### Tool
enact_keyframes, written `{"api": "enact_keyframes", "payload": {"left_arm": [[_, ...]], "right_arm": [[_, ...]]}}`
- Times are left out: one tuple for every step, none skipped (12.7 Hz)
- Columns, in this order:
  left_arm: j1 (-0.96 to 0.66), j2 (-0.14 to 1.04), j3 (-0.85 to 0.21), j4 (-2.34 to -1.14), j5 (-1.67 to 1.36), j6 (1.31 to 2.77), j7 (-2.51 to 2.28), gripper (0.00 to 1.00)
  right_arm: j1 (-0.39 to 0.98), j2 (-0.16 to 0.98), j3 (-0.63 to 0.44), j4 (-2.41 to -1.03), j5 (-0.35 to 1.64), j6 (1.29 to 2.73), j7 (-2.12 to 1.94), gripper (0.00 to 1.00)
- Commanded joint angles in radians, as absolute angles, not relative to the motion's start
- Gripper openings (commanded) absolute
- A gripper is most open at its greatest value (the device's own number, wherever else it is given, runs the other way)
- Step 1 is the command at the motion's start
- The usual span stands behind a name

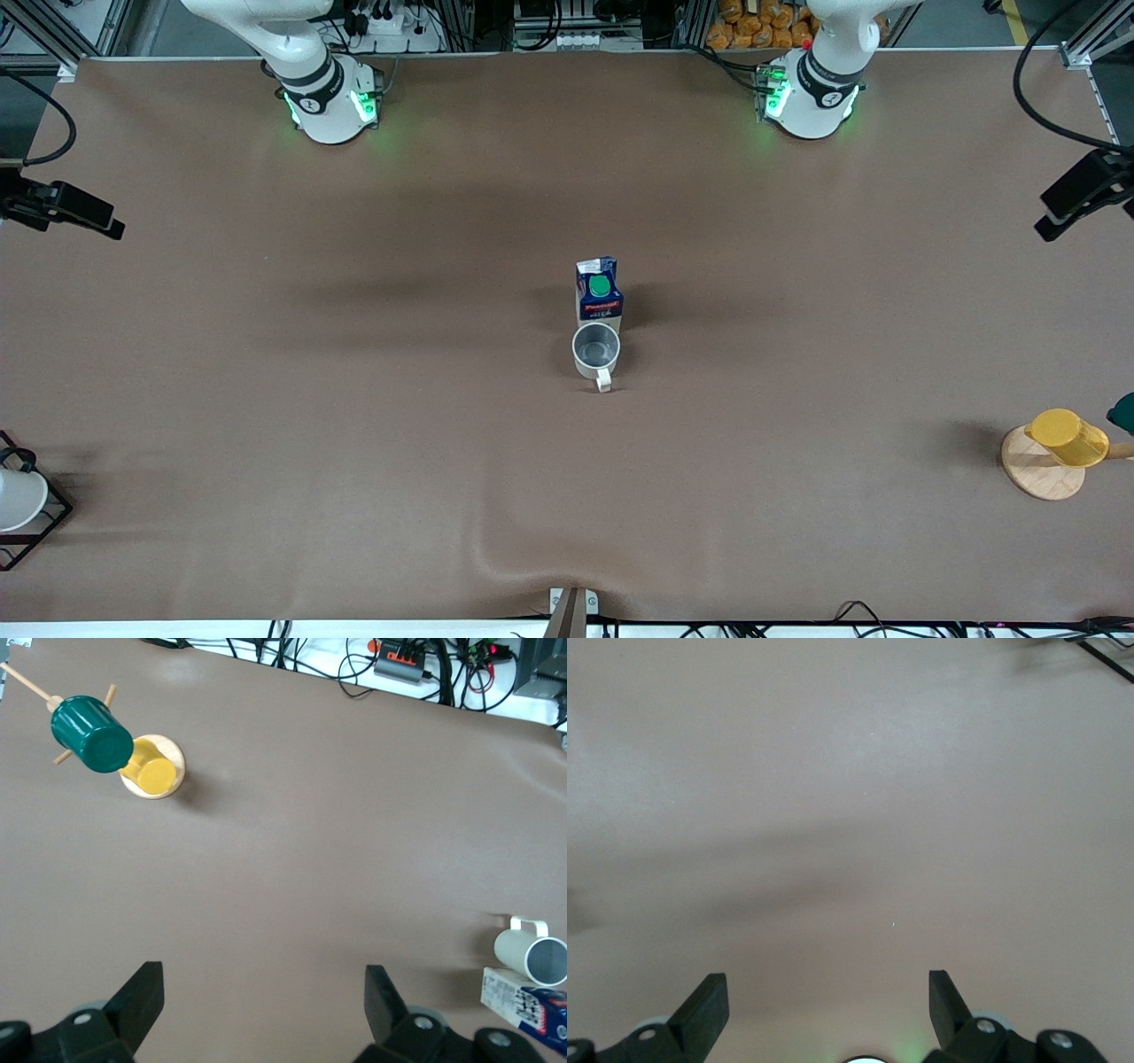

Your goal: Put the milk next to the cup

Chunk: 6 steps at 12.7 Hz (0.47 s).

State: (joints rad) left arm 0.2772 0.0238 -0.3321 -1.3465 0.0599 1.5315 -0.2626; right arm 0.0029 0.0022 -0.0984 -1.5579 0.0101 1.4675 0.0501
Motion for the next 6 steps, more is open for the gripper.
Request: {"api": "enact_keyframes", "payload": {"left_arm": [[0.291,-0.012,-0.339,-1.376,0.044,1.516,-0.242,1.0],[0.296,-0.012,-0.339,-1.376,0.043,1.508,-0.241,1.0],[0.296,-0.012,-0.339,-1.376,0.041,1.506,-0.241,1.0],[0.296,-0.017,-0.341,-1.377,0.041,1.494,-0.241,1.0],[0.296,-0.018,-0.341,-1.378,0.043,1.477,-0.239,1.0],[0.296,-0.018,-0.341,-1.379,0.041,1.476,-0.233,1.0]], "right_arm": [[-0.067,0.002,-0.075,-1.549,0.028,1.453,0.043,1.0],[-0.083,0.002,-0.061,-1.548,0.029,1.447,0.041,1.0],[-0.083,0.002,-0.057,-1.548,0.029,1.445,0.041,1.0],[-0.083,0.002,-0.055,-1.548,0.029,1.445,0.041,1.0],[-0.086,0.002,-0.046,-1.549,0.029,1.443,0.04,1.0],[-0.095,0.002,-0.031,-1.549,0.029,1.439,0.038,1.0]]}}
